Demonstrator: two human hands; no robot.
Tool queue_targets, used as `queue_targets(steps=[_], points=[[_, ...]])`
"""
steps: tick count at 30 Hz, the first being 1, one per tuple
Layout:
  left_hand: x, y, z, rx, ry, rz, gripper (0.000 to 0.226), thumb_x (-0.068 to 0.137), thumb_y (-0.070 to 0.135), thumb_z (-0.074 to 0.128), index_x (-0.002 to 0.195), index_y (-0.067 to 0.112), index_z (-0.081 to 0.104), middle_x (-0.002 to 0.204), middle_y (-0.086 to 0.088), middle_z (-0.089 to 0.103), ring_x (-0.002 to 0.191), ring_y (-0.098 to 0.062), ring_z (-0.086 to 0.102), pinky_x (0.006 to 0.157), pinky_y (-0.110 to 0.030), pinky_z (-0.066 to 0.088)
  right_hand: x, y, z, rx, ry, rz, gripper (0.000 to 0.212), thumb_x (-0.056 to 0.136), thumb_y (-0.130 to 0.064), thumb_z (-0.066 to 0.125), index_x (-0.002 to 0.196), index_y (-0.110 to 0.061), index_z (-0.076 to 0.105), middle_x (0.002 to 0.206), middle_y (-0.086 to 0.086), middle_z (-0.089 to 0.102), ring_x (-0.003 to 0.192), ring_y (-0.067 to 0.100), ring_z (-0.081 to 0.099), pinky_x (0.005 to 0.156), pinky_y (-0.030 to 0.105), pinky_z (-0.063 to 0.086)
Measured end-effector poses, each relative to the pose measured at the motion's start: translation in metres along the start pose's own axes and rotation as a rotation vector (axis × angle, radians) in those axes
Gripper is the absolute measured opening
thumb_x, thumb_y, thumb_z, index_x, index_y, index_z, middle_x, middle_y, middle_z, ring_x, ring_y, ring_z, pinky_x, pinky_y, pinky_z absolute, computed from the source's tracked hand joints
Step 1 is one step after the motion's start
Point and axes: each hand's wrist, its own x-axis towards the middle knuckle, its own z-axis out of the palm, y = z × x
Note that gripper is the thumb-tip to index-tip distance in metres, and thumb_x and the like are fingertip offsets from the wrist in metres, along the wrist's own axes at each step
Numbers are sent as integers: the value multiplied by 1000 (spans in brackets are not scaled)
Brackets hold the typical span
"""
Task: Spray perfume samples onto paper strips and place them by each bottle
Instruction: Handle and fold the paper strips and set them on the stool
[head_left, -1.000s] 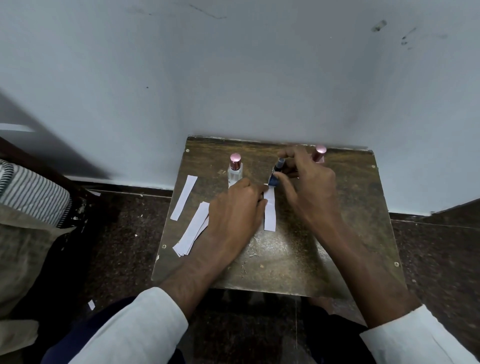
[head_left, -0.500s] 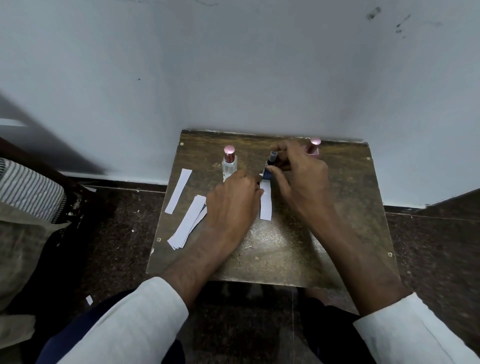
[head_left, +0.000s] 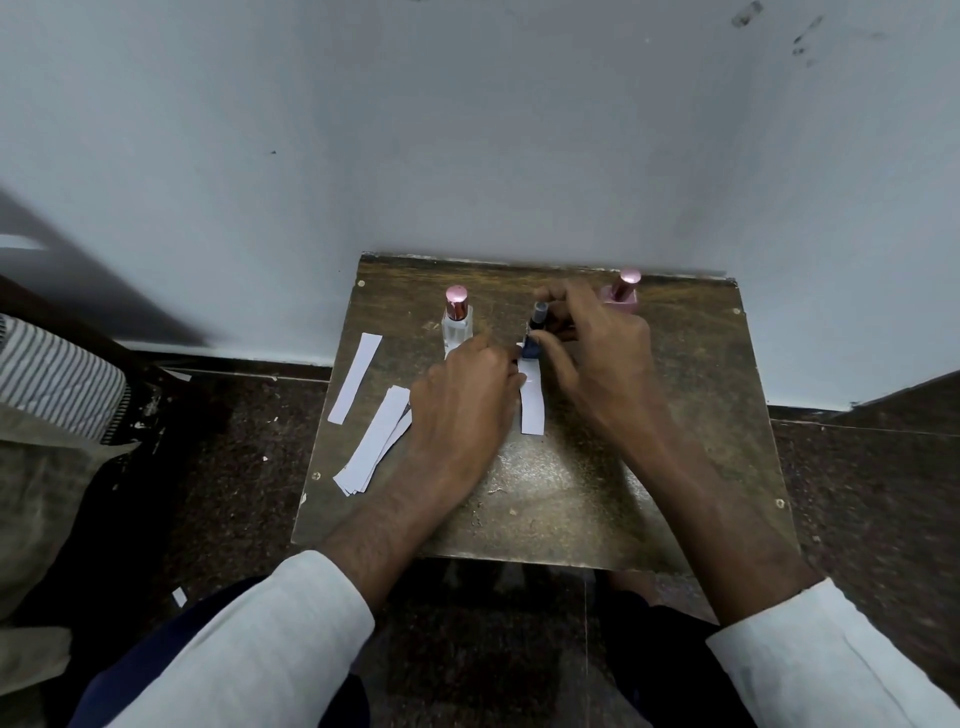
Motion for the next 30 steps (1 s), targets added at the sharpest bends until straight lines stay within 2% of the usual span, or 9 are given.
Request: queue_targets(steps=[2,7,12,16,20,25,28,30], points=[[0,-1,1,-6,-7,-20,16,103,40,66,112,28,71,106,6,72,97,-24,74,67,-33,47,0,0,0,-3,-15,-4,37,88,-4,81,122,-7,66,106,3,77,99,13,70,87,-8,32],[1,-2,8,-32,-37,-80,15,104,41,61,110,29,68,103,3,72,98,-30,74,67,-35,47,0,1,0,23,-18,7,36,89,-5,80,123,-7,65,107,1,77,98,12,72,86,-3,39],[0,-1,9,-56,-15,-70,15,106,38,58,108,26,67,100,3,71,94,-27,72,66,-34,41,-1,1,1,29,-5,14,33,91,-5,79,121,-8,65,110,-2,76,99,6,70,87,6,46],[0,-2,7,-81,-13,-54,12,106,35,59,103,26,68,97,4,70,91,-25,72,65,-33,42,0,4,2,28,36,49,33,89,-4,80,119,-9,67,105,-1,76,91,-5,60,83,-6,36],[-2,-3,4,-97,-18,-53,10,104,32,61,106,27,69,100,4,71,94,-25,72,66,-33,42,-2,3,2,51,29,58,32,89,-4,81,119,-8,68,106,-4,75,95,-8,60,83,-4,42],[-4,-1,2,-121,-11,-38,8,104,27,64,107,24,71,100,4,70,93,-22,70,65,-31,38,-2,3,1,93,20,77,30,89,-3,80,116,-9,68,102,-6,74,97,-6,62,81,-4,42],[-4,-3,3,-133,-16,-20,6,103,24,64,103,24,70,97,4,70,90,-22,71,65,-31,40,-3,2,-1,97,6,88,30,90,-5,81,117,-9,67,101,-10,71,95,-5,64,80,-4,43],[-4,-5,4,-144,-14,-3,6,102,25,65,100,23,69,96,4,69,88,-22,70,64,-31,42,-4,2,-2,93,8,92,31,90,-6,81,118,-9,68,101,-11,70,87,-8,65,79,-5,42]])
